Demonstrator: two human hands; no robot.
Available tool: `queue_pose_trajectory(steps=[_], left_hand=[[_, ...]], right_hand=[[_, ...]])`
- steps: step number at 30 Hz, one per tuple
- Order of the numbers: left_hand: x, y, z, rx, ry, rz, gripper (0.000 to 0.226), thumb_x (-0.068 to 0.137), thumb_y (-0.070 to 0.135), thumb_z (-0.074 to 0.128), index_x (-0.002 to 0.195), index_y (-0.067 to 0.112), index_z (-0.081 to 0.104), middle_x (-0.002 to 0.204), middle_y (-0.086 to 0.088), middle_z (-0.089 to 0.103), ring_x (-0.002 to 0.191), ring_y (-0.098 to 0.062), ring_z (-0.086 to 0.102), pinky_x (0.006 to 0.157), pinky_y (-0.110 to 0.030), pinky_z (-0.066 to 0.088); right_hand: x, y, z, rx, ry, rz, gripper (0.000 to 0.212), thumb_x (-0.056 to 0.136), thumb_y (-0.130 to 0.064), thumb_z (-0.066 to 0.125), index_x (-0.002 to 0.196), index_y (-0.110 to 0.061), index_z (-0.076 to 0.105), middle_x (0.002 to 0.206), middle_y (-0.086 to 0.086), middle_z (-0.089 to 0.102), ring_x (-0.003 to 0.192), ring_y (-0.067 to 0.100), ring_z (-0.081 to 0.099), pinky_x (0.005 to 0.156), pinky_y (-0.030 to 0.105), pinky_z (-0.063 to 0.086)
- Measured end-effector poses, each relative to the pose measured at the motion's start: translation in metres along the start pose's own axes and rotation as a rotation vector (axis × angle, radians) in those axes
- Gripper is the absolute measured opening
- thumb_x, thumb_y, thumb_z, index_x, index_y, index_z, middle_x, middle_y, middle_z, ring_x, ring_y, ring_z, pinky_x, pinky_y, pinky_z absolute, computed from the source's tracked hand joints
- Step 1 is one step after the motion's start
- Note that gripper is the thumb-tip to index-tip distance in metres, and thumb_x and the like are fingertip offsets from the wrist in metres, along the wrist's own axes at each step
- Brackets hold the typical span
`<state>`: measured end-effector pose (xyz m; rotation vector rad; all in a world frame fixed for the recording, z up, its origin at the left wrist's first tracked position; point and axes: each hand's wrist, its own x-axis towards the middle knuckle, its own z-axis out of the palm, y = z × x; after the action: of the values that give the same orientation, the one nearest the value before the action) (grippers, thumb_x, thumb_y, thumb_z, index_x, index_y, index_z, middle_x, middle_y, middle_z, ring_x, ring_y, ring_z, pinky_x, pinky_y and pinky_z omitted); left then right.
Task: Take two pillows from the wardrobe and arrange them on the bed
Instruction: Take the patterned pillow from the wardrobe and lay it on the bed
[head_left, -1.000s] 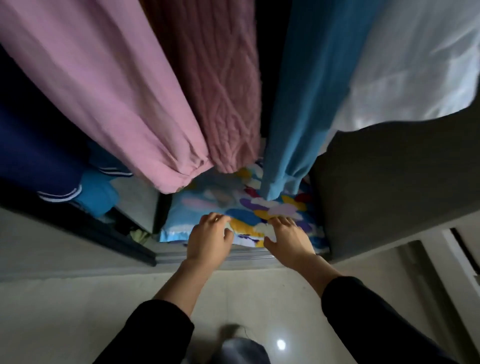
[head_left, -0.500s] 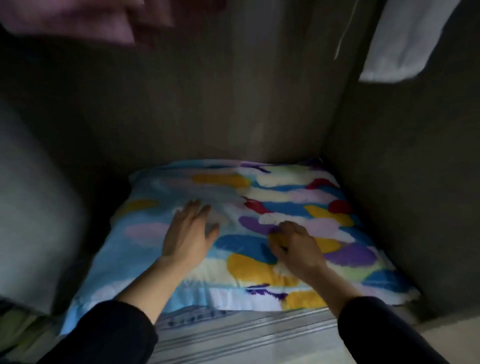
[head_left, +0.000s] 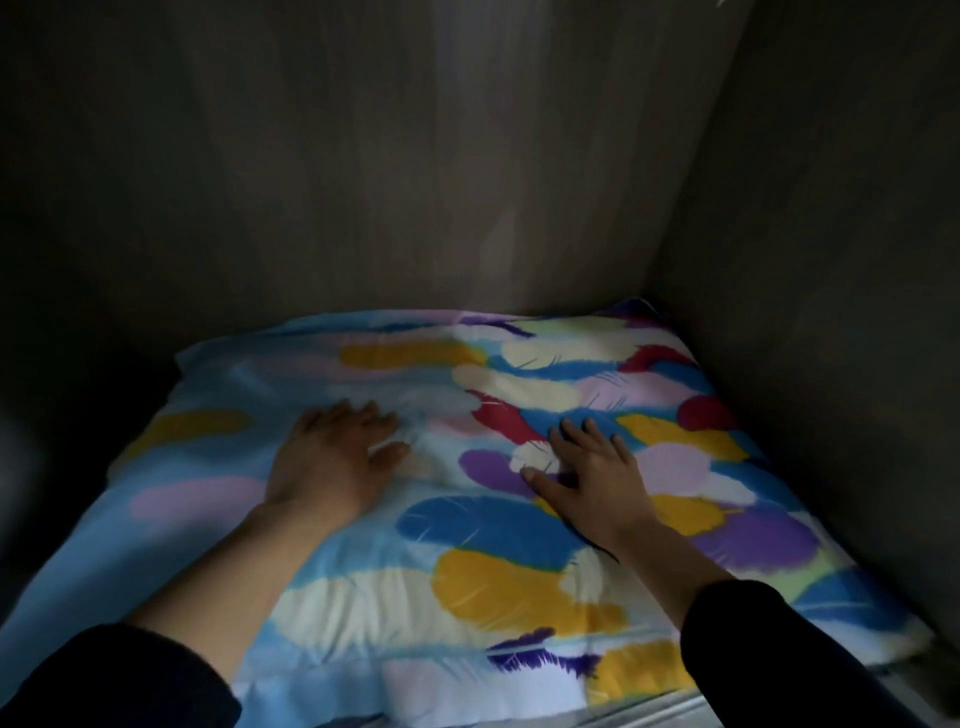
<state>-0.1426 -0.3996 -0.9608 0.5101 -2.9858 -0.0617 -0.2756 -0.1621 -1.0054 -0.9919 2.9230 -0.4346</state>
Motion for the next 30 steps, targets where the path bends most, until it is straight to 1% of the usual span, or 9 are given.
queue_pose_trajectory(steps=[3,6,8,12,14,17,22,26,30], left_hand=[[-0.002,0.011,-0.005,-0.073,0.024,-0.045,0.04,0.095,0.036,0.034,0.12,0.018,0.06,0.129,-0.008,0.06,0.121,-0.024,0.052,0.102,-0.032,0.035],[-0.004,0.024,-0.014,-0.067,0.037,-0.107,0.03,0.095,0.026,0.04,0.11,0.018,0.065,0.118,-0.007,0.066,0.112,-0.025,0.058,0.091,-0.032,0.043],[-0.007,0.028,-0.019,-0.07,0.036,-0.106,0.027,0.095,0.022,0.04,0.11,0.018,0.062,0.12,-0.005,0.064,0.113,-0.024,0.057,0.09,-0.032,0.043],[-0.021,0.028,-0.032,-0.11,0.139,-0.079,0.021,0.094,0.016,0.042,0.104,0.012,0.06,0.114,-0.01,0.064,0.108,-0.027,0.058,0.08,-0.036,0.047],[-0.031,0.027,-0.04,-0.162,0.217,-0.046,0.016,0.091,0.013,0.049,0.094,0.008,0.063,0.103,-0.017,0.067,0.097,-0.034,0.062,0.071,-0.042,0.049],[-0.041,0.026,-0.056,-0.19,0.247,-0.066,0.016,0.091,0.016,0.051,0.087,0.007,0.063,0.095,-0.019,0.068,0.089,-0.037,0.064,0.066,-0.042,0.049],[-0.07,0.038,-0.109,-0.233,0.268,0.012,0.014,0.088,0.01,0.055,0.077,0.005,0.062,0.085,-0.021,0.068,0.081,-0.039,0.064,0.06,-0.042,0.049],[-0.097,0.055,-0.18,-0.244,0.212,0.048,0.019,0.088,0.011,0.057,0.07,0.005,0.058,0.08,-0.019,0.066,0.077,-0.038,0.062,0.057,-0.04,0.046],[-0.122,0.079,-0.25,-0.257,0.067,0.101,0.022,0.091,0.016,0.051,0.074,0.005,0.057,0.085,-0.018,0.065,0.084,-0.036,0.061,0.063,-0.042,0.046]], right_hand=[[-0.001,-0.004,-0.005,-0.001,0.047,-0.03,0.045,0.092,-0.048,0.046,0.13,-0.027,0.052,0.147,0.0,0.042,0.139,0.022,0.028,0.111,0.039,0.02],[-0.001,-0.015,-0.014,0.001,0.084,-0.097,0.025,0.091,-0.026,0.053,0.108,-0.016,0.069,0.123,0.006,0.063,0.119,0.026,0.05,0.097,0.033,0.038],[-0.003,-0.023,-0.019,-0.022,0.051,-0.096,0.02,0.086,-0.013,0.053,0.096,-0.009,0.07,0.107,0.012,0.066,0.105,0.03,0.055,0.087,0.034,0.045],[-0.012,-0.029,-0.034,0.109,0.13,-0.058,0.011,0.079,0.002,0.05,0.085,0.001,0.06,0.096,0.021,0.062,0.093,0.035,0.055,0.077,0.04,0.044],[-0.019,-0.03,-0.041,0.168,0.19,-0.081,0.007,0.082,0.002,0.05,0.077,0.001,0.054,0.088,0.024,0.06,0.085,0.037,0.054,0.07,0.039,0.04],[-0.033,-0.035,-0.055,0.264,0.276,-0.072,0.021,0.089,-0.003,0.048,0.069,-0.004,0.048,0.076,0.023,0.057,0.074,0.035,0.052,0.06,0.034,0.03],[-0.076,-0.052,-0.102,0.353,0.3,0.032,0.019,0.09,-0.007,0.049,0.073,-0.001,0.054,0.076,0.02,0.059,0.072,0.031,0.051,0.06,0.03,0.03],[-0.128,-0.074,-0.161,0.392,0.289,0.141,0.013,0.089,-0.005,0.052,0.078,-0.002,0.059,0.08,0.019,0.061,0.075,0.03,0.053,0.061,0.027,0.03],[-0.189,-0.095,-0.222,0.452,0.23,0.295,0.012,0.088,-0.001,0.052,0.077,-0.001,0.057,0.08,0.019,0.059,0.077,0.033,0.053,0.062,0.023,0.026]])
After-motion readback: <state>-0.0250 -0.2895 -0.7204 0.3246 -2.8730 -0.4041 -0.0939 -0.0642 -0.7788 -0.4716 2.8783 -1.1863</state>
